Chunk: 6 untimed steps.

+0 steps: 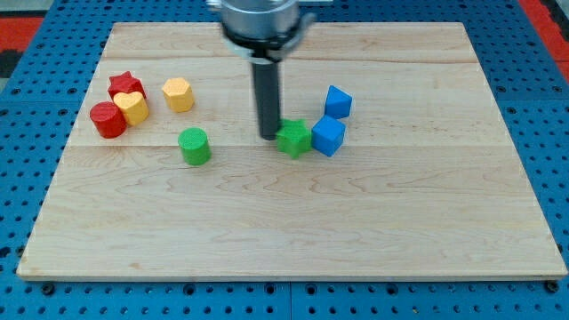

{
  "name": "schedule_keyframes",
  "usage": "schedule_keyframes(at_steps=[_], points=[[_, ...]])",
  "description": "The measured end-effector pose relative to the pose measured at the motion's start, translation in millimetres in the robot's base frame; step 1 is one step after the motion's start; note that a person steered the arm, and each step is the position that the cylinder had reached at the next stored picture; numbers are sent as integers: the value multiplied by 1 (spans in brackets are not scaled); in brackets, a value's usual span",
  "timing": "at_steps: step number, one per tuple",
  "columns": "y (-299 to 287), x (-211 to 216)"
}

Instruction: Move the green star and blue cube slightly to the top side

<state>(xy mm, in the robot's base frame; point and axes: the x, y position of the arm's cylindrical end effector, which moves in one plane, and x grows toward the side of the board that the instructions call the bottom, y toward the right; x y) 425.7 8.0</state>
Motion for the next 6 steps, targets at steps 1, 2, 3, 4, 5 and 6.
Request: schedule_keyframes(at_steps=[1,2,3,4,5,6], points=[[44,16],[6,44],[30,53],[96,50],[154,23],[126,49]])
